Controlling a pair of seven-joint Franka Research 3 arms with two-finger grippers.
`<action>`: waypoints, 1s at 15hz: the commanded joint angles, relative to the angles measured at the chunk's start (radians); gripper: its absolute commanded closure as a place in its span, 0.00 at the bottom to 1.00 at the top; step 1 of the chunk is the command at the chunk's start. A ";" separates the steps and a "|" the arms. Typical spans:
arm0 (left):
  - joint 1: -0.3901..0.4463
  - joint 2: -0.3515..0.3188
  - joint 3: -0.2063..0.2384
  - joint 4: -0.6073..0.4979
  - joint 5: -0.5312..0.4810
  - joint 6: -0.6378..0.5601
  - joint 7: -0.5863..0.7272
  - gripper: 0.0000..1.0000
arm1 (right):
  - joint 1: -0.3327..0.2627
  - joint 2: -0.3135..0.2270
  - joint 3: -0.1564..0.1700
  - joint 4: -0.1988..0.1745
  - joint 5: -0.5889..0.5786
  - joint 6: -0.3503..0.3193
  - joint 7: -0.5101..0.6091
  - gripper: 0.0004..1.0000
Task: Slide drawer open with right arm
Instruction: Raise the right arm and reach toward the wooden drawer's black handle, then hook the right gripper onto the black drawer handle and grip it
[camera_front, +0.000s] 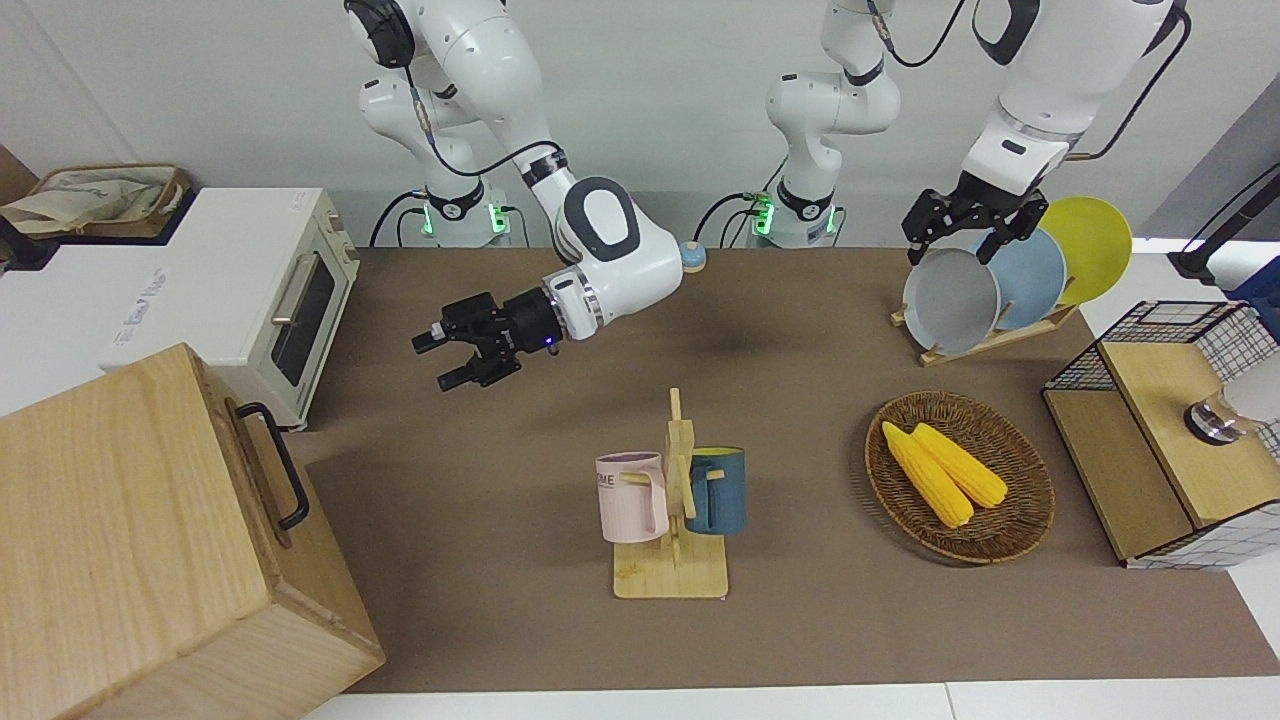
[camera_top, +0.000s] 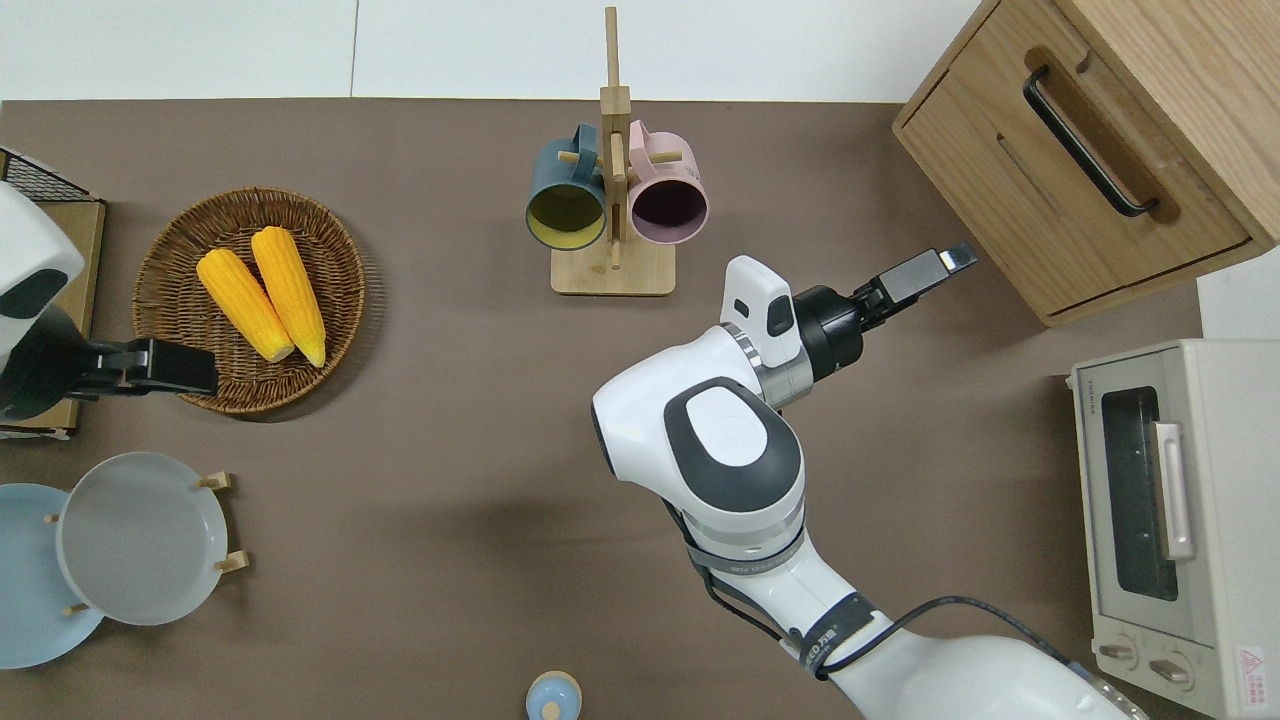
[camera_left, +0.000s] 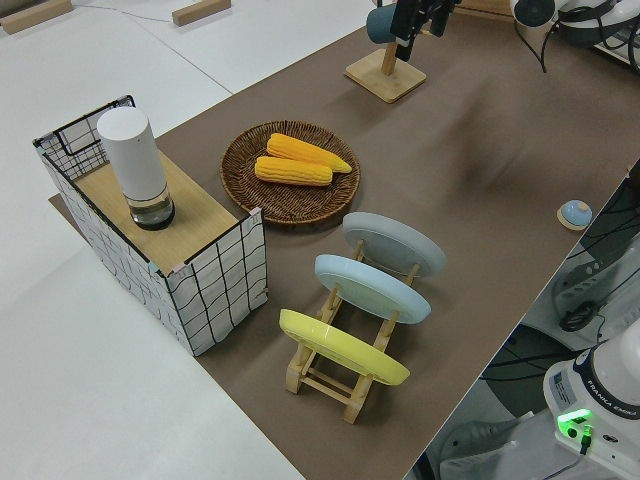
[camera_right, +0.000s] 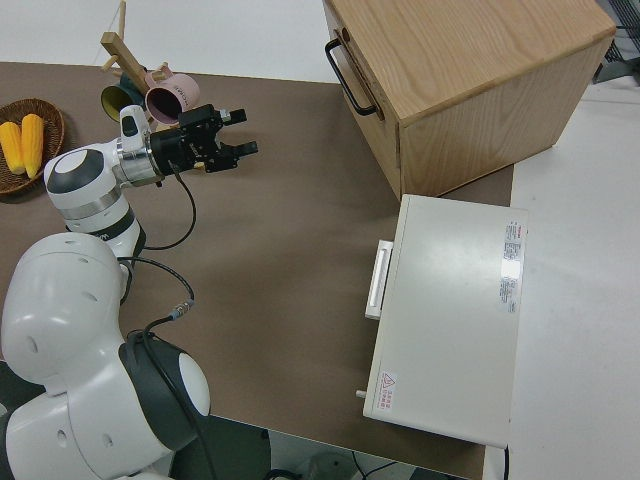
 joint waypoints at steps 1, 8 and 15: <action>-0.002 -0.008 0.003 0.002 0.013 -0.014 0.001 0.00 | -0.023 0.017 0.000 0.007 -0.045 -0.001 -0.024 0.02; -0.002 -0.008 0.003 0.002 0.013 -0.013 0.001 0.00 | -0.083 0.060 -0.031 0.063 -0.126 0.086 -0.078 0.03; -0.002 -0.008 0.003 0.002 0.013 -0.013 0.001 0.00 | -0.100 0.077 -0.104 0.080 -0.148 0.183 -0.084 0.03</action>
